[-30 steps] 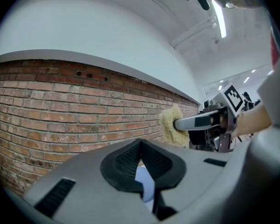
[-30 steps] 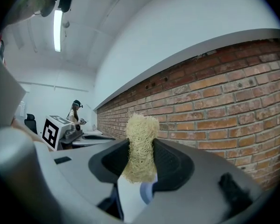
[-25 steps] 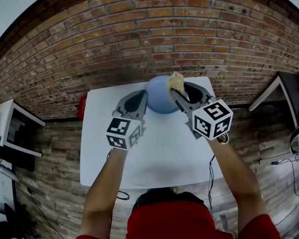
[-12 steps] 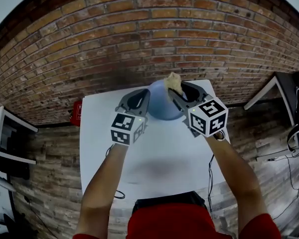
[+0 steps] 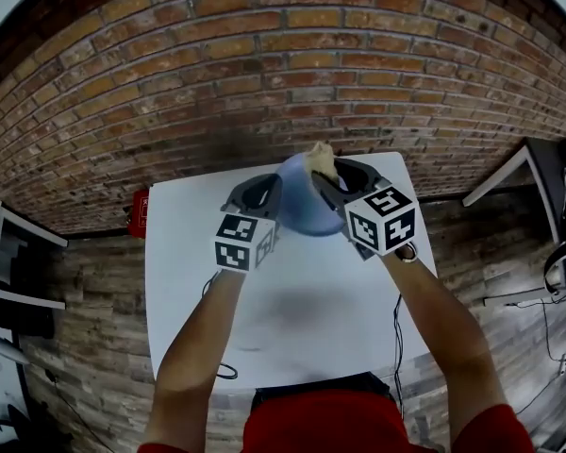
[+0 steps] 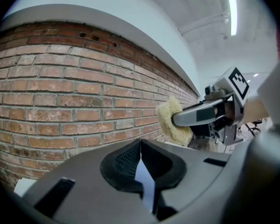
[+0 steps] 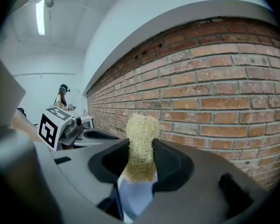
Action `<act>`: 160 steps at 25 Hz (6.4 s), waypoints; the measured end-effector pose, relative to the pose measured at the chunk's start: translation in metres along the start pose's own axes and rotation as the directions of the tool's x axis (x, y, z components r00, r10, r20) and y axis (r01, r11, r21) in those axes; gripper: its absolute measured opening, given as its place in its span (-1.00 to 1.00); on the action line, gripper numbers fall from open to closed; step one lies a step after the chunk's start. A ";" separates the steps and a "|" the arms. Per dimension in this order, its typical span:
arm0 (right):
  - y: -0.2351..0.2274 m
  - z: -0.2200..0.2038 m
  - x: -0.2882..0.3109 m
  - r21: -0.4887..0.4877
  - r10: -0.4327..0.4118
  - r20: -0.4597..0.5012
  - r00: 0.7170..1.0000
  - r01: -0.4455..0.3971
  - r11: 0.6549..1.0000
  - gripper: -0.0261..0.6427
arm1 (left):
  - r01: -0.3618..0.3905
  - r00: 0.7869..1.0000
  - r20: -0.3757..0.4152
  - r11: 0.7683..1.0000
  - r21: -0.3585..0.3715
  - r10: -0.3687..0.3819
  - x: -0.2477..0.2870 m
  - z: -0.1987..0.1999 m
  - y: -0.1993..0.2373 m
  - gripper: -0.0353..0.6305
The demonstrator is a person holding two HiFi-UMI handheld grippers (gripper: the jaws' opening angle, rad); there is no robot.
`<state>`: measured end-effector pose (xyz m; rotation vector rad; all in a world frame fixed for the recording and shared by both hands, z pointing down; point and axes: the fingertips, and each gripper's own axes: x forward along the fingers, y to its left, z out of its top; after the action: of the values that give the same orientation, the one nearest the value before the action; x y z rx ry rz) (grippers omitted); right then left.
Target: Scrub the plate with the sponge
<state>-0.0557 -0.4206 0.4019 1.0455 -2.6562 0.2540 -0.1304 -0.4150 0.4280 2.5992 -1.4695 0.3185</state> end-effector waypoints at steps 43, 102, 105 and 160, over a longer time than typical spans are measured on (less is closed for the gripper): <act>-0.053 -0.133 0.153 0.011 0.057 -0.582 0.811 -0.062 0.998 -0.46 | -0.114 0.828 -0.558 0.961 -0.252 -0.048 0.086 -0.156 0.059 -0.40; -0.032 -0.161 0.090 0.029 -0.010 -0.640 0.769 0.037 0.999 -0.46 | -0.156 0.831 -0.556 0.960 -0.234 0.000 0.084 -0.162 0.059 -0.69; -0.001 -0.167 0.094 0.036 0.032 -0.667 0.745 -0.010 0.999 -0.46 | -0.161 0.834 -0.551 0.955 -0.247 -0.002 0.085 -0.162 0.059 -0.69; -0.057 -0.154 0.023 0.056 -0.039 -0.477 0.878 0.074 0.996 -0.46 | -0.161 0.903 -0.423 0.973 -0.164 0.078 0.070 -0.134 0.058 -0.37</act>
<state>-0.0037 -0.4360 0.5586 0.9340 -2.1823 0.5258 -0.1598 -0.4730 0.5760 2.1214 -1.4243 0.6594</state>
